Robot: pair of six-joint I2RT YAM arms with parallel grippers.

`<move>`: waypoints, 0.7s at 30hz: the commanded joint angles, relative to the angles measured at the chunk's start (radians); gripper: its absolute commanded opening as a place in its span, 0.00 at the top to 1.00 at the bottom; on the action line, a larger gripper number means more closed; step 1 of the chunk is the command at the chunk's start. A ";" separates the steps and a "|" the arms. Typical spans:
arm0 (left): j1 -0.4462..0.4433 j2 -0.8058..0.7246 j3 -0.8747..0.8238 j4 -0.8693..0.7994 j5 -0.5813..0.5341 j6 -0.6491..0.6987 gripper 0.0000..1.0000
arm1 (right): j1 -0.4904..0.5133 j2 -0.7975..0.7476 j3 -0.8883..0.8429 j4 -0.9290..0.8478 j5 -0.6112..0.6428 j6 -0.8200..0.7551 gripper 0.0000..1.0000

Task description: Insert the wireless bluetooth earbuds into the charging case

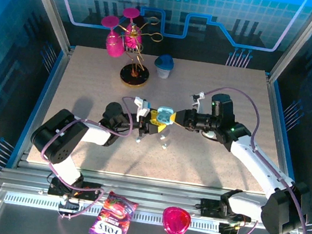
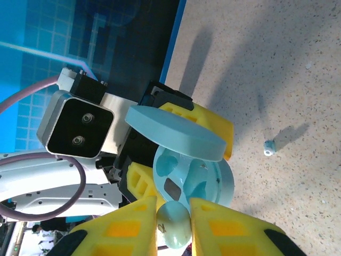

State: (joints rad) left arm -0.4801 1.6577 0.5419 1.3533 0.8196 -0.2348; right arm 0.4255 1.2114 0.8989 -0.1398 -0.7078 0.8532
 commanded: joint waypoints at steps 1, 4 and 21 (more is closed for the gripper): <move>0.004 0.001 0.011 0.047 0.034 -0.004 0.79 | 0.013 0.005 0.025 0.061 -0.001 0.027 0.81; 0.003 0.004 0.021 0.037 0.044 -0.002 0.80 | 0.013 0.015 0.019 0.083 0.001 0.030 0.81; 0.002 -0.022 0.015 0.047 0.023 -0.002 0.80 | 0.048 0.044 0.056 -0.068 0.103 -0.088 0.80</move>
State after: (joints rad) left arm -0.4786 1.6577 0.5419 1.3571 0.8352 -0.2367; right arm 0.4557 1.2495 0.9192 -0.1261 -0.6495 0.8242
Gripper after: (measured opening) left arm 0.365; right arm 0.196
